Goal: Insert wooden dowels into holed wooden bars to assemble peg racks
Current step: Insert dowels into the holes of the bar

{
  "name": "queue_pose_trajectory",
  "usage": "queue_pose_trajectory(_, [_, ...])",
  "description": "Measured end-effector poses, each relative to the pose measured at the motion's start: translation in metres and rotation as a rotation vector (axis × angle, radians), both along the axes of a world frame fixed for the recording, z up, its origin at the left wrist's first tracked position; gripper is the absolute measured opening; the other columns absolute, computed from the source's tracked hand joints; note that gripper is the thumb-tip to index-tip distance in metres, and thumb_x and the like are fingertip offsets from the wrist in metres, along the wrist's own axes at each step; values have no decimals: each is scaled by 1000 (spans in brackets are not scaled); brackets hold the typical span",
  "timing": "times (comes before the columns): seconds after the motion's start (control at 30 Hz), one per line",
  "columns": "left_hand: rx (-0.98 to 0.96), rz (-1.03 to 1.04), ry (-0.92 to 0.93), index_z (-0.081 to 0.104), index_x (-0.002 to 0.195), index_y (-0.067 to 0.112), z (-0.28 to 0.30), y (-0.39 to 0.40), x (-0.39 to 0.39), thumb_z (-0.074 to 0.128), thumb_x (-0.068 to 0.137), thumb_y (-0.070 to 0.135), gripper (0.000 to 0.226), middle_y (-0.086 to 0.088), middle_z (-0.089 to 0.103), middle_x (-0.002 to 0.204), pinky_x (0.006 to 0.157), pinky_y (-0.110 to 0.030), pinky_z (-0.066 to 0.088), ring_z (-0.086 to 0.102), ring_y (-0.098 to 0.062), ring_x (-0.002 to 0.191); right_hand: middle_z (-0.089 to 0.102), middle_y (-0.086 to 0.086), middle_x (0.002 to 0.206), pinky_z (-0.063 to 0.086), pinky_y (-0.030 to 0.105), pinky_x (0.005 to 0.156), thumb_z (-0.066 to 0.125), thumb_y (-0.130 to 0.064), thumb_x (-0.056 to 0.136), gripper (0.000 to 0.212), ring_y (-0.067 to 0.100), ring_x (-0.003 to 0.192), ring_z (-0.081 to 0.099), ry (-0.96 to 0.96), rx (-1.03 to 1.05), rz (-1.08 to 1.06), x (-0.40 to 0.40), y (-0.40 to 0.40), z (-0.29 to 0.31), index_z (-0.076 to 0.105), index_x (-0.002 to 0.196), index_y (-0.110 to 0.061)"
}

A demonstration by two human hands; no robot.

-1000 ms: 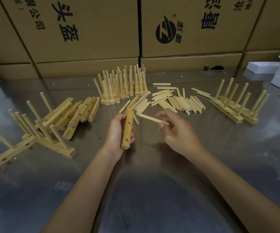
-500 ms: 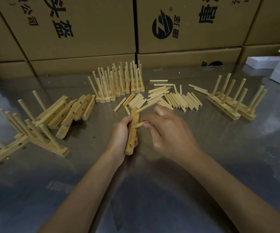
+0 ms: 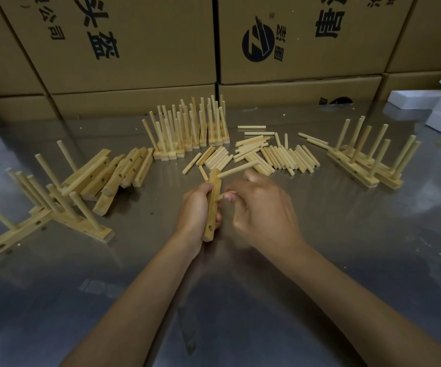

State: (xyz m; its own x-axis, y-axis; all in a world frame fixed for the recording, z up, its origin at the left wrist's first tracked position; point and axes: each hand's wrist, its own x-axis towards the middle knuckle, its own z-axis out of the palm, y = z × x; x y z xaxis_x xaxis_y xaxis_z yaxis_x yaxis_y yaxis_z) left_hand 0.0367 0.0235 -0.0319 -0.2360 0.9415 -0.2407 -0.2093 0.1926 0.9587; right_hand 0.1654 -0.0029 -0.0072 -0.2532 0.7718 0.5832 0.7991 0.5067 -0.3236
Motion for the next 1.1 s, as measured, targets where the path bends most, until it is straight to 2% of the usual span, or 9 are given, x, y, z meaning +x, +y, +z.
queue_pose_trajectory(0.13, [-1, 0, -42, 66, 96, 4, 2, -1, -1, 47, 101, 26, 29, -5, 57, 59, 36, -22, 36, 47, -14, 39, 53, -7, 85, 36, 26, 61, 59, -20, 92, 8, 13, 73, 54, 32, -50, -9, -2, 1, 0, 67, 93, -21])
queue_pose_trajectory(0.27, [-9, 6, -72, 67, 98, 9, 3, -2, -1, 49, 100, 28, 26, -3, 58, 57, 37, -19, 38, 49, -13, 39, 60, -2, 98, 50, 35, 65, 58, -22, 94, 9, 19, 81, 61, 126, -89, -5, 0, -1, 0, 67, 97, -22])
queue_pose_trajectory(0.43, [-13, -71, -148, 69, 91, 11, 6, -5, -5, 49, 99, 30, 29, -4, 59, 64, 40, -22, 40, 49, -13, 43, 54, -20, 78, 38, 25, 59, 60, -20, 93, 16, -1, 64, 51, 255, -91, 73, -5, -3, 1, 57, 107, -27])
queue_pose_trajectory(0.53, [-23, -85, -176, 69, 88, 12, 8, -6, -8, 51, 98, 32, 29, -3, 61, 67, 51, -27, 43, 51, -13, 47, 60, -26, 68, 40, 21, 52, 57, -21, 95, 20, -6, 60, 59, 382, -185, 187, -8, -5, 1, 44, 105, -31])
queue_pose_trajectory(0.67, [-13, -89, -174, 72, 99, 10, 10, -6, -10, 48, 99, 31, 33, -2, 60, 67, 52, -26, 42, 50, -12, 48, 66, -16, 72, 42, 6, 58, 60, -15, 96, 6, -5, 67, 63, 601, -239, 263, -9, -4, -1, 61, 99, -20])
queue_pose_trajectory(0.8, [-25, -100, -195, 65, 107, 7, 14, -6, -10, 45, 101, 30, 31, -2, 58, 67, 41, -22, 40, 48, -13, 48, 62, 0, 80, 40, 12, 59, 53, -20, 101, 14, 5, 69, 58, 713, -148, 268, -8, -1, 5, 61, 92, -14])
queue_pose_trajectory(0.9, [-41, -96, -206, 62, 107, 8, 15, -6, -12, 45, 101, 31, 30, -2, 57, 69, 40, -21, 39, 47, -13, 48, 54, -2, 64, 35, 29, 48, 47, -33, 103, 21, 13, 54, 48, 505, -134, 221, 6, 3, 9, 47, 84, -24])
queue_pose_trajectory(1.0, [-16, -94, -201, 63, 105, 10, 14, -6, -12, 46, 102, 31, 27, -1, 57, 64, 39, -20, 39, 48, -12, 45, 47, -10, 58, 31, 26, 49, 52, -41, 98, 19, 8, 51, 46, 58, -126, 111, 19, 3, 4, 43, 82, -35])
queue_pose_trajectory(1.1, [-39, -88, -179, 64, 99, 12, 13, -6, -8, 50, 100, 32, 25, -1, 59, 60, 39, -20, 40, 49, -12, 42, 48, -11, 70, 34, 28, 55, 52, -46, 96, 18, 16, 65, 55, -129, -75, 40, 19, 1, 6, 57, 85, -33])
